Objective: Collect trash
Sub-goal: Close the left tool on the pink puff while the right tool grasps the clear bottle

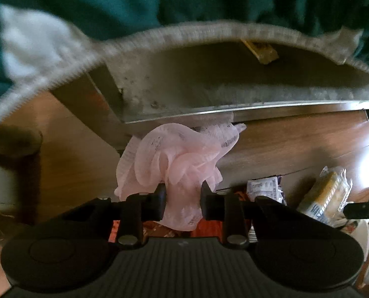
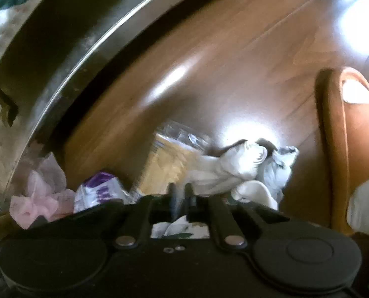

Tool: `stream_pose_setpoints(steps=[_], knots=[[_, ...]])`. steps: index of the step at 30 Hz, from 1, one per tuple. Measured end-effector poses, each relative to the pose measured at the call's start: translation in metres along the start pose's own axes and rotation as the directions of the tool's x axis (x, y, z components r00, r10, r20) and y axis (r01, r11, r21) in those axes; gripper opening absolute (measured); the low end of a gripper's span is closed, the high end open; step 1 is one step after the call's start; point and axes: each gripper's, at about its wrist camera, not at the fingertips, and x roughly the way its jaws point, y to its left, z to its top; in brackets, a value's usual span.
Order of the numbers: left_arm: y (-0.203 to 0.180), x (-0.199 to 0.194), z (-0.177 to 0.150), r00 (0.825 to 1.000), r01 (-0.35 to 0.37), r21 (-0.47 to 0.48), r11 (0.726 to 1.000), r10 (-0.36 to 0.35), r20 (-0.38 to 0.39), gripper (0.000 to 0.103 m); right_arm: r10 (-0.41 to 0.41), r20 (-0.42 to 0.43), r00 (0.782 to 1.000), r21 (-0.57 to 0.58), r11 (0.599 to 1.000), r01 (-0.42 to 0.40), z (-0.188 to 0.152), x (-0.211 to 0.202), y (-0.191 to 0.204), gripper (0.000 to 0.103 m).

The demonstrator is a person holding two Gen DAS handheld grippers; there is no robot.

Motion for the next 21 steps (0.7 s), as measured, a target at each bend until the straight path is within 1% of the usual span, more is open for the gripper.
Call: stream_pose_setpoints(steps=[1,3,6,7,8,9,10,11,13,15,17,19,21], knots=[[-0.002,-0.002,0.004,1.0,-0.002,-0.003,1.0,0.002,-0.002,0.024,-0.012,0.01,1.0,-0.013,1.0,0.012,-0.001,-0.004,-0.001,0.0],[0.0,-0.014,0.006,1.0,-0.004,-0.003,1.0,0.004,-0.005,0.021,0.001,0.021,1.0,-0.025,1.0,-0.001,-0.003,-0.016,-0.004,0.0],[-0.003,-0.033,0.007,1.0,-0.017,0.006,1.0,0.017,-0.001,0.02,0.014,0.042,0.999,-0.069,0.998,-0.011,-0.009,-0.038,-0.003,0.0],[-0.004,-0.042,0.006,1.0,-0.021,0.004,1.0,0.021,0.005,0.02,0.031,0.046,0.998,-0.074,0.997,-0.028,-0.01,-0.045,-0.003,0.0],[-0.006,-0.048,0.006,1.0,-0.022,0.0,1.0,0.022,0.011,0.02,0.067,0.039,0.997,-0.062,0.996,-0.065,-0.01,-0.047,-0.004,0.001],[-0.006,-0.058,0.005,0.999,-0.029,-0.006,1.0,0.029,0.017,0.02,0.095,0.012,0.995,-0.047,0.994,-0.094,-0.009,-0.047,-0.004,0.009],[-0.008,-0.069,0.002,0.999,-0.034,-0.013,0.999,0.034,0.021,0.02,0.115,-0.017,0.993,-0.043,0.992,-0.115,-0.009,-0.044,-0.004,0.026],[-0.007,-0.08,-0.001,0.999,-0.034,-0.031,0.999,0.035,0.025,0.02,0.114,-0.024,0.993,-0.055,0.992,-0.115,-0.01,-0.043,-0.002,0.028],[-0.004,-0.102,-0.005,0.999,-0.026,-0.078,0.997,0.028,0.022,0.019,0.091,-0.003,0.996,-0.101,0.991,-0.091,-0.012,-0.039,0.005,0.029],[0.001,-0.127,-0.007,0.999,-0.029,-0.142,0.989,0.031,0.011,0.019,0.094,-0.016,0.995,-0.096,0.991,-0.095,-0.012,-0.032,0.009,0.032],[0.003,-0.155,-0.008,1.0,-0.017,-0.19,0.982,0.022,0.021,0.019,0.102,-0.032,0.994,-0.074,0.992,-0.104,-0.01,-0.023,0.013,0.033],[0.002,-0.18,-0.007,0.998,0.014,-0.21,0.978,-0.001,0.062,0.019,0.079,-0.032,0.996,-0.072,0.994,-0.081,-0.008,-0.015,0.02,0.034],[-0.003,-0.196,-0.005,0.991,0.046,-0.2,0.979,-0.019,0.133,0.019,0.044,-0.029,0.999,-0.057,0.997,-0.046,-0.006,-0.007,0.023,0.034]])
